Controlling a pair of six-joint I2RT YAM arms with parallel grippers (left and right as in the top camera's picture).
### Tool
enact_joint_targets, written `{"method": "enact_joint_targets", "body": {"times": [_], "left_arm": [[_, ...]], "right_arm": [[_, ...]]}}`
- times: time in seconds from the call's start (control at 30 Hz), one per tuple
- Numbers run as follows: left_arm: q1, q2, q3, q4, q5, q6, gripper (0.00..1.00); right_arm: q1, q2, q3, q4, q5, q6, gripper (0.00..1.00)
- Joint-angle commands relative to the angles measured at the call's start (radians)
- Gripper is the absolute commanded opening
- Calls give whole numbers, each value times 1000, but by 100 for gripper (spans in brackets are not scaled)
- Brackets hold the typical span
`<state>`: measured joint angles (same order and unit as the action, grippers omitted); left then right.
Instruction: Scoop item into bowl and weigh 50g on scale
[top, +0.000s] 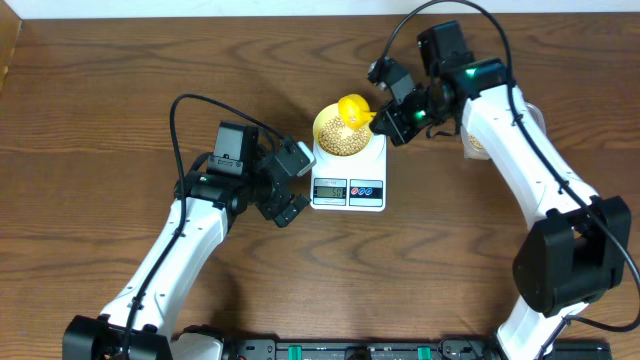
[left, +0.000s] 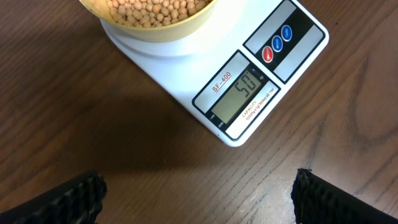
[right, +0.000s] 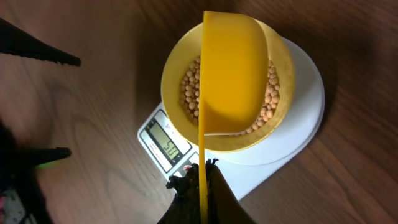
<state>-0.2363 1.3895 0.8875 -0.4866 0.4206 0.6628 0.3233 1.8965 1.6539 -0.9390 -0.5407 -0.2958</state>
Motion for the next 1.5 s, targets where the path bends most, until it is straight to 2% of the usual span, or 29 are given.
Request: {"method": "enact_joint_targets", "body": {"times": [0.0,0.33,0.6,0.9,1.1,1.47], "left_arm": [[5,-13,1,0,13,14,98],[5,-13,1,0,13,14,98],[5,-13,1,0,13,14,98],[5,-13,1,0,13,14,98],[5,-13,1,0,13,14,98],[5,-13,1,0,13,14,98]], "right_arm": [[44,-27,22,0,72,11,1],[117,-27,22,1,214,11,1],[116,-27,22,4,217,11,1],[70,-27,22,12,6,27,1],[-35,-27,22,12,-217,38,1],[-256,-55,101,8,-388,37,1]]}}
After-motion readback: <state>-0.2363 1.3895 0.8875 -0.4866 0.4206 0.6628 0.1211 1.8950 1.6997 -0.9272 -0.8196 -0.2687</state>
